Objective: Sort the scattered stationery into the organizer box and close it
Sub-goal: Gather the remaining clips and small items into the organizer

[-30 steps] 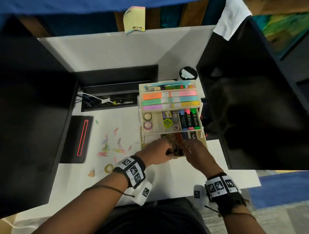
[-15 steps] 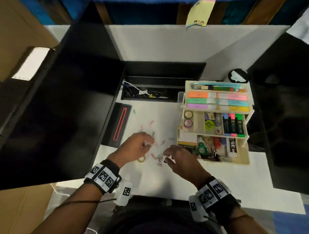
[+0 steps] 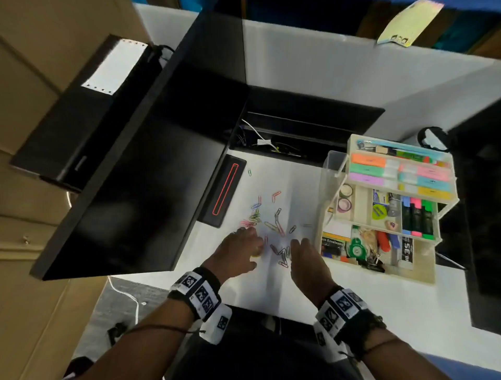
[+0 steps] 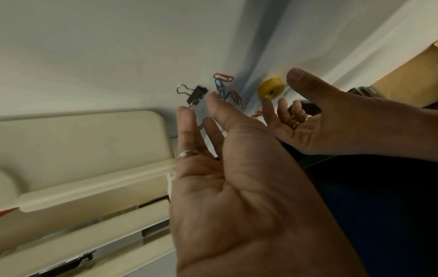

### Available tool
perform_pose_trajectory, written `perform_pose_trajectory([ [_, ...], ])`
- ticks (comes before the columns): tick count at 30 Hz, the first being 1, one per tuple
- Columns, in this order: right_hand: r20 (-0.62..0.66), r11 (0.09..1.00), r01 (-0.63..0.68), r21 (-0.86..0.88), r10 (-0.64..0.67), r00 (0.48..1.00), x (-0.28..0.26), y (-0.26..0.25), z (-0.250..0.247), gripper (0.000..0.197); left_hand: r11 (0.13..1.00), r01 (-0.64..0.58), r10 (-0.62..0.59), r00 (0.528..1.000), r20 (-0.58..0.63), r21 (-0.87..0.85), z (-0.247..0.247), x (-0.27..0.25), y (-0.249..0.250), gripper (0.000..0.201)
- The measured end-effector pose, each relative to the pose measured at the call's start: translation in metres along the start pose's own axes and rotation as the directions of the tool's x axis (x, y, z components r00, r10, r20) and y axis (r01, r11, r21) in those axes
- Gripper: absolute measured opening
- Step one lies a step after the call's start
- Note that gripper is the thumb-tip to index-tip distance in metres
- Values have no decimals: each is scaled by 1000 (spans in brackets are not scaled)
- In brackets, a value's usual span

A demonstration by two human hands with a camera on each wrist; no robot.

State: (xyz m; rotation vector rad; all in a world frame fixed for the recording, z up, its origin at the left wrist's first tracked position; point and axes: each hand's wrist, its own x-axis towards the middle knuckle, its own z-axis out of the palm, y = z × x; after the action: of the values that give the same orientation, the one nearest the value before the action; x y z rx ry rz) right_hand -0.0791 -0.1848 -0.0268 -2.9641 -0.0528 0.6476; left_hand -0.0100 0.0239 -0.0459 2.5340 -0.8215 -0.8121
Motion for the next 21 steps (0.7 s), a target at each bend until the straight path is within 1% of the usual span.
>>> perform_pose_trajectory([
  [1,-12,1000,22,-13,-22,1000,0,0,2,46,1000,6,-6,1000,-5,16,2,4,2,30],
  [2,20,999,26,-20,-26,999,1,-1,2,45,1000,17,-17,1000,-9,20,2,7,3,28],
  [4,86,1000,-8,-27,10,996,2,-2,-1,36,1000,22,-22,1000,-22,14,4,12,4,17],
  [6,89,1000,-10,-4,11,996,2,-3,-6,34,1000,23,-23,999,-36,-8,3,15,4,7],
  [7,94,999,-24,24,22,995,1,-3,-5,34,1000,19,-19,999,-41,-13,3,16,3,6],
  [8,135,997,-55,48,48,990,2,-2,-3,33,1000,16,-16,999,-36,-11,2,17,2,5],
  [10,92,990,-71,123,60,994,4,-1,2,32,1000,15,-15,1000,-13,-6,-1,16,0,8],
  [12,107,960,-132,248,108,988,-2,-2,-5,20,999,18,-19,1000,-21,-48,-4,15,-1,16],
  [13,76,962,-116,246,100,992,-2,-2,-8,14,996,12,-15,999,-42,-84,-7,14,1,18],
  [14,26,969,-82,233,78,997,-3,-1,-9,15,993,5,-13,998,-63,-122,-12,14,5,20],
  [15,-21,962,-35,270,42,999,-5,0,-12,16,988,-5,-8,996,-85,-153,-18,15,11,21],
  [16,-59,945,-17,328,39,998,-9,1,-21,15,984,-12,-7,994,-106,-177,-25,16,19,21],
  [17,-129,931,10,365,40,991,-13,6,-29,14,980,-28,3,992,-126,-197,-32,18,29,23],
  [19,-217,913,14,408,82,973,-21,24,-44,10,972,-84,45,983,-177,-221,-49,24,55,24],
  [21,-257,900,-18,436,144,955,-29,51,-58,6,958,-158,102,967,-233,-237,-64,34,84,23],
])
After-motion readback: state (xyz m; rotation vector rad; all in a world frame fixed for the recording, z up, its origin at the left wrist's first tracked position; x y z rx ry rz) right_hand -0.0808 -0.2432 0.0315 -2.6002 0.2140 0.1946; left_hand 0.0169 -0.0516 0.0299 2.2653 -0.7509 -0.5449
